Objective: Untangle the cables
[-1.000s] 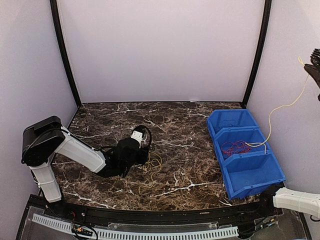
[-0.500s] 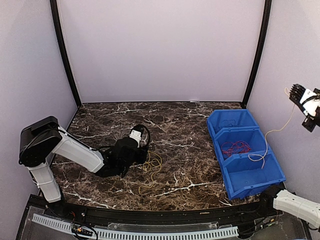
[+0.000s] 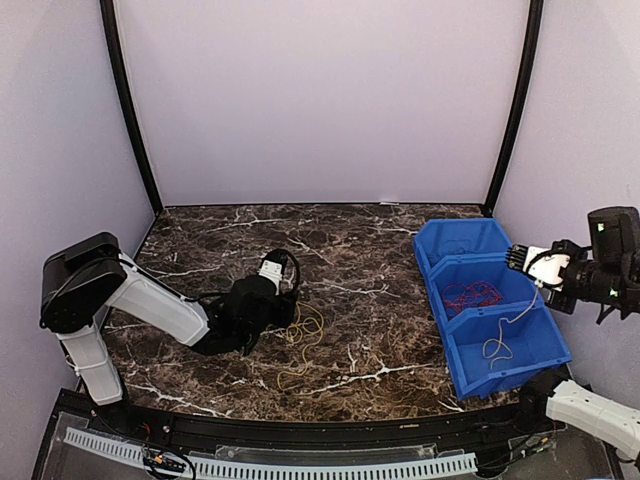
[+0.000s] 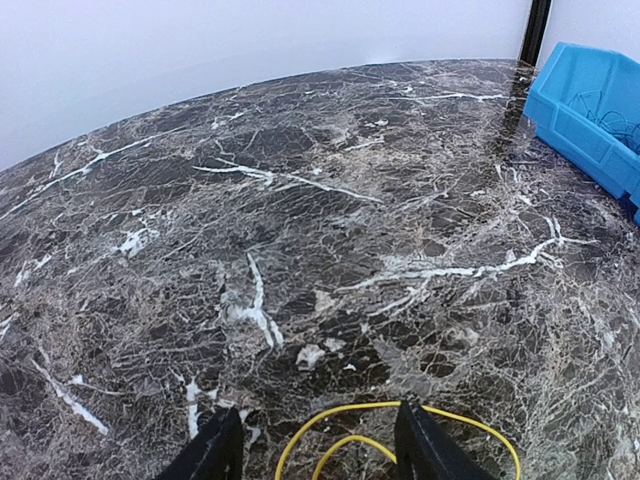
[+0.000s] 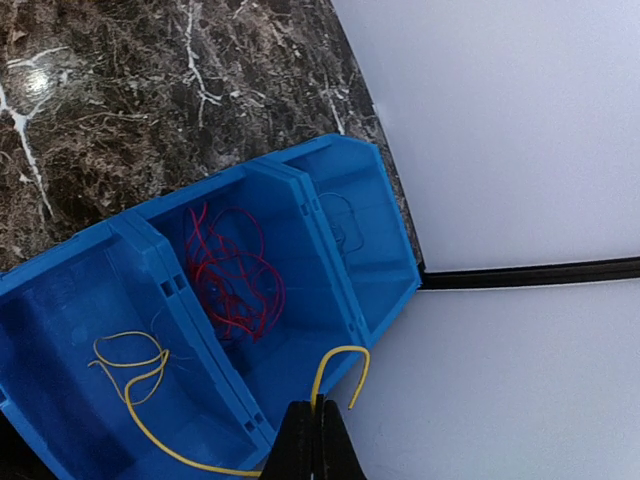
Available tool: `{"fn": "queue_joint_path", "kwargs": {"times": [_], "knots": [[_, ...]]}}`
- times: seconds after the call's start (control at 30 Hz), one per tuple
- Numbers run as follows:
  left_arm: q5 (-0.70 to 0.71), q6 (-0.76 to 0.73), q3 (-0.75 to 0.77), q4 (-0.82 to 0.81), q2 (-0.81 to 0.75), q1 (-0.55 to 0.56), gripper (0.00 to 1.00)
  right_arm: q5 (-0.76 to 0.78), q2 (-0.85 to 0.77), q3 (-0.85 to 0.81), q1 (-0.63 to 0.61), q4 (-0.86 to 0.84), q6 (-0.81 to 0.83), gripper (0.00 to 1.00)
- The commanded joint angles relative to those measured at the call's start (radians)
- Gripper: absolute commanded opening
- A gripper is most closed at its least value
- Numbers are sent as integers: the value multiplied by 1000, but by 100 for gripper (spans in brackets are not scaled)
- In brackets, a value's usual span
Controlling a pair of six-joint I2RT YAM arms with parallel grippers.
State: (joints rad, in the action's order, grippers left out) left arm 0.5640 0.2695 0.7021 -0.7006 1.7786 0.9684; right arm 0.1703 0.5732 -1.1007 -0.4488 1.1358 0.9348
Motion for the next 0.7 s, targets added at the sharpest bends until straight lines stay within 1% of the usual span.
{"fn": "queue_joint_path", "kwargs": {"times": [0.0, 0.2, 0.3, 0.4, 0.43, 0.47, 0.53, 0.57, 0.6, 0.67], "knots": [[-3, 17, -8, -27, 14, -4, 55, -75, 19, 91, 3, 102, -64, 0], [-10, 27, -11, -43, 34, -5, 54, -158, 42, 238, 5, 147, -91, 0], [-16, 34, -13, -48, 41, -4, 55, -165, 59, 303, 5, 116, -91, 0], [-27, 39, -13, -38, 41, -4, 54, -166, 86, 322, 5, 80, -73, 0], [-32, 41, -13, -36, 38, -5, 54, -182, 101, 326, 5, 73, -70, 2], [-34, 42, -13, -28, 36, -4, 54, -190, 121, 329, 5, 68, -67, 8], [-41, 45, -14, -15, 23, -5, 54, -182, 161, 335, 7, 60, -58, 37], [-45, 47, -16, -11, 20, -5, 54, -175, 182, 337, 7, 53, -55, 48], [-48, 47, -16, -4, 10, -5, 54, -152, 199, 334, 6, 47, -50, 54], [-55, 49, -18, 6, -5, -4, 54, -133, 239, 303, 7, 49, -37, 59]]}}
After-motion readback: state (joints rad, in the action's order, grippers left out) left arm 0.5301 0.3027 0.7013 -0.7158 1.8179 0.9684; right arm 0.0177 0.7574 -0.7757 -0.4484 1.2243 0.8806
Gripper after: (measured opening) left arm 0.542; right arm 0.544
